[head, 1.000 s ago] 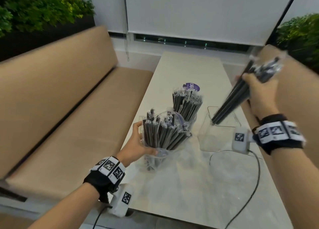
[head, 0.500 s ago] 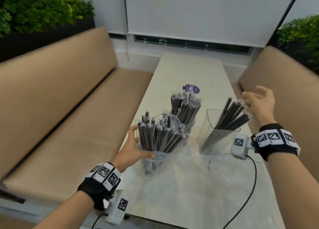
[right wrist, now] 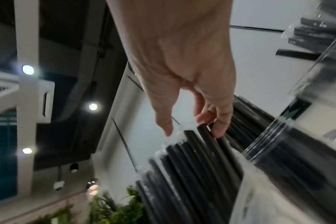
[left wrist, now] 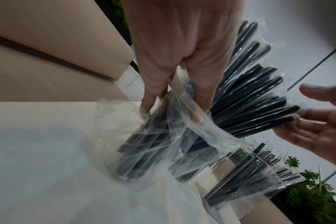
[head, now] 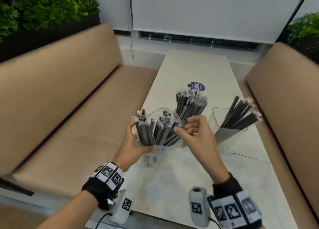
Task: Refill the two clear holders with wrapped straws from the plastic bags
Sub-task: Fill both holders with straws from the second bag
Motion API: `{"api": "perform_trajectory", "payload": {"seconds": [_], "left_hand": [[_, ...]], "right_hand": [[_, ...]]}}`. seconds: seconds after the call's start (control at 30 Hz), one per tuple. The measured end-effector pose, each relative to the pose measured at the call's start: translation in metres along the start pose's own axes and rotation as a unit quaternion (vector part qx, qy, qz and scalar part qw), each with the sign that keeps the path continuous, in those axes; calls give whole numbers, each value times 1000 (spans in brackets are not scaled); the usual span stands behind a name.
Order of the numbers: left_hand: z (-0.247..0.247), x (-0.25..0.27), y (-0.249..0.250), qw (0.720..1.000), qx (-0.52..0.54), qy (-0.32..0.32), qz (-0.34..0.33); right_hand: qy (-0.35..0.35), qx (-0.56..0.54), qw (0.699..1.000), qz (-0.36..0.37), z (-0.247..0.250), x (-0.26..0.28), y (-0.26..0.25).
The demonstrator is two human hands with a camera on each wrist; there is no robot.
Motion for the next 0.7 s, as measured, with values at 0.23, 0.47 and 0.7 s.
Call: {"api": "perform_trajectory", "payload": {"seconds": [0.23,0.47,0.7], "left_hand": [[1,6,-4,1000,-8,19,-13],[2,6,-1,999,5,11,-33],[-3,6,4,999,15,-23,-15]], "right_hand": [[-53,-10,998,14,-26,-12,14],[-69,-27,994,78,-51,-17,19],[-1,-75,993,93,-15,-29,-7]]}}
Point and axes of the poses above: each hand's wrist, its own x-axis away from the middle knuckle, its own z-axis out of the back of the hand, y = z × x, the point moved 6 cm from there along -x, towards the middle knuckle, and after that the axes turned 5 degrees about -y, right-handed, at the moved point
